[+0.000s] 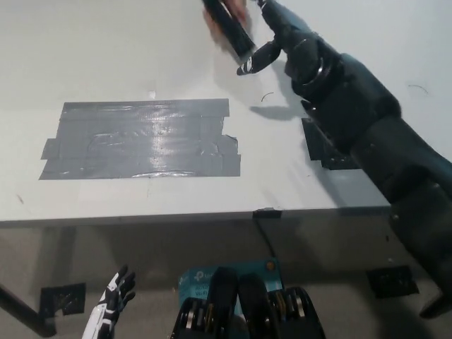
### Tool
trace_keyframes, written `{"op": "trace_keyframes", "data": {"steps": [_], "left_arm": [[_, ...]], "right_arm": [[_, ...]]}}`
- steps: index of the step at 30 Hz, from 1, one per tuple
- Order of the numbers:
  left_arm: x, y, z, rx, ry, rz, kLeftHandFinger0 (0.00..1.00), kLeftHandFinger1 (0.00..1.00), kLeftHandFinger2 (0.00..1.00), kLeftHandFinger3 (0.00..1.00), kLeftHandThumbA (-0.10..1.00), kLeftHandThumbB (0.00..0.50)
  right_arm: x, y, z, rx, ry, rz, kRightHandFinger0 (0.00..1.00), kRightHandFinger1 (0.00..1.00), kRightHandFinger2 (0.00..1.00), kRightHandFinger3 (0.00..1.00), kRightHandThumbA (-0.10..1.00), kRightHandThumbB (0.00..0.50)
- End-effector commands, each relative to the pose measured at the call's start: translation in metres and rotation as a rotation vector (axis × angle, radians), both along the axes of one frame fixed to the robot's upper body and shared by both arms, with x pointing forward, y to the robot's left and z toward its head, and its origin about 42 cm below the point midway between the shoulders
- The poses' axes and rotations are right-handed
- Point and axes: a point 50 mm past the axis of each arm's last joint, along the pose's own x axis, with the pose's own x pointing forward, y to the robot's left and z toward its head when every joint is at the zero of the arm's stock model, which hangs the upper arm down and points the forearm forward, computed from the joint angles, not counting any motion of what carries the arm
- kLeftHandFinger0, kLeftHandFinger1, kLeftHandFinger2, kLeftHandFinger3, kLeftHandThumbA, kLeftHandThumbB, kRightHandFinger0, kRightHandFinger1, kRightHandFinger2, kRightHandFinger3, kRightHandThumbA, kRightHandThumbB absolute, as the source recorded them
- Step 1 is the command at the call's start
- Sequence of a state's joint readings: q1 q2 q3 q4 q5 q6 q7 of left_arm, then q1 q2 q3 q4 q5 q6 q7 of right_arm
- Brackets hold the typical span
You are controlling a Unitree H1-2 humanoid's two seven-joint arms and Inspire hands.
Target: A stapler is kept on the black spot marked on the desk infront of the robot. The robot picks up the stapler using its right hand and passes it to a person
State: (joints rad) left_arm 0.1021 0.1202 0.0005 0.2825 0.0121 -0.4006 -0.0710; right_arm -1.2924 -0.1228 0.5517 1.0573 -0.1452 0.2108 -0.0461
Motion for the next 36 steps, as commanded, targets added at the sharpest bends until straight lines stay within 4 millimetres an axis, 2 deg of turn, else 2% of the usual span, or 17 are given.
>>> {"op": "trace_keyframes", "data": {"steps": [1,3,5,8,9,10,11,13,17,18,22,25,27,29,31,35,36], "left_arm": [[-0.008,-0.002,0.004,0.000,-0.040,-0.026,1.00,1.00,1.00,1.00,1.00,0.492],[-0.010,-0.003,0.004,0.000,-0.035,-0.022,1.00,1.00,1.00,1.00,1.00,0.499],[-0.013,-0.003,0.002,0.017,-0.025,-0.022,1.00,1.00,1.00,1.00,1.00,0.500],[-0.016,-0.003,-0.001,0.011,-0.011,-0.020,1.00,1.00,1.00,1.00,1.00,0.500],[-0.016,-0.003,-0.001,0.009,-0.010,-0.020,1.00,1.00,1.00,1.00,1.00,0.500],[-0.016,-0.003,-0.001,0.009,-0.010,-0.020,1.00,1.00,1.00,1.00,1.00,0.500],[-0.019,-0.003,-0.003,0.007,-0.005,-0.020,1.00,1.00,1.00,1.00,1.00,0.500],[-0.028,-0.004,-0.007,-0.001,0.010,-0.018,1.00,1.00,1.00,1.00,1.00,0.500],[-0.036,-0.004,-0.009,-0.005,0.021,-0.014,1.00,1.00,1.00,1.00,1.00,0.494],[-0.041,-0.003,-0.010,-0.003,0.026,-0.013,1.00,1.00,1.00,1.00,1.00,0.489],[-0.049,-0.005,-0.013,-0.004,0.044,-0.014,1.00,1.00,1.00,1.00,1.00,0.496],[-0.051,-0.005,-0.015,0.016,0.049,-0.014,1.00,1.00,1.00,1.00,1.00,0.500],[-0.052,-0.005,-0.016,0.020,0.053,-0.012,1.00,1.00,1.00,1.00,1.00,0.500],[-0.052,-0.006,-0.016,0.018,0.056,-0.012,1.00,1.00,1.00,1.00,1.00,0.500],[-0.053,-0.005,-0.017,0.016,0.060,-0.012,1.00,1.00,1.00,1.00,1.00,0.500],[-0.053,-0.006,-0.018,0.004,0.070,-0.013,1.00,1.00,1.00,1.00,1.00,0.500],[-0.053,-0.006,-0.018,0.005,0.069,-0.013,1.00,1.00,1.00,1.00,1.00,0.500]], "right_arm": [[-0.003,-0.011,0.041,0.016,-0.154,0.064,1.00,1.00,1.00,1.00,1.00,0.428],[-0.008,-0.016,0.046,0.073,-0.168,0.075,1.00,1.00,1.00,1.00,1.00,0.424],[-0.016,-0.026,0.055,0.110,-0.207,0.091,1.00,1.00,1.00,1.00,1.00,0.452],[-0.034,-0.043,0.070,0.167,-0.259,0.101,1.00,1.00,1.00,1.00,1.00,0.411],[-0.038,-0.046,0.073,0.165,-0.271,0.100,1.00,1.00,1.00,1.00,1.00,0.466],[-0.042,-0.050,0.075,0.169,-0.283,0.102,1.00,1.00,1.00,1.00,1.00,0.436],[-0.052,-0.058,0.076,0.175,-0.296,0.111,1.00,1.00,1.00,1.00,1.00,0.443],[-0.087,-0.077,0.077,0.190,-0.330,0.145,1.00,1.00,1.00,1.00,1.00,0.429],[-0.139,-0.097,0.066,0.251,-0.387,0.228,1.00,1.00,1.00,1.00,1.00,0.445],[-0.173,-0.108,0.057,0.275,-0.396,0.247,1.00,1.00,1.00,1.00,1.00,0.455],[-0.232,-0.124,0.041,0.309,-0.412,0.293,1.00,1.00,1.00,1.00,1.00,0.407],[-0.301,-0.141,0.023,0.355,-0.471,0.343,1.00,1.00,1.00,1.00,1.00,0.405],[-0.335,-0.148,0.014,0.401,-0.496,0.376,1.00,1.00,1.00,1.00,1.00,0.385],[-0.358,-0.151,0.008,0.414,-0.500,0.386,1.00,1.00,1.00,1.00,1.00,0.381],[-0.374,-0.154,-0.003,0.458,-0.502,0.416,1.00,1.00,1.00,1.00,1.00,0.408],[-0.418,-0.156,-0.037,0.539,-0.571,0.387,1.00,1.00,1.00,1.00,1.00,0.354],[-0.421,-0.155,-0.040,0.548,-0.578,0.379,1.00,1.00,1.00,1.00,1.00,0.353]]}}
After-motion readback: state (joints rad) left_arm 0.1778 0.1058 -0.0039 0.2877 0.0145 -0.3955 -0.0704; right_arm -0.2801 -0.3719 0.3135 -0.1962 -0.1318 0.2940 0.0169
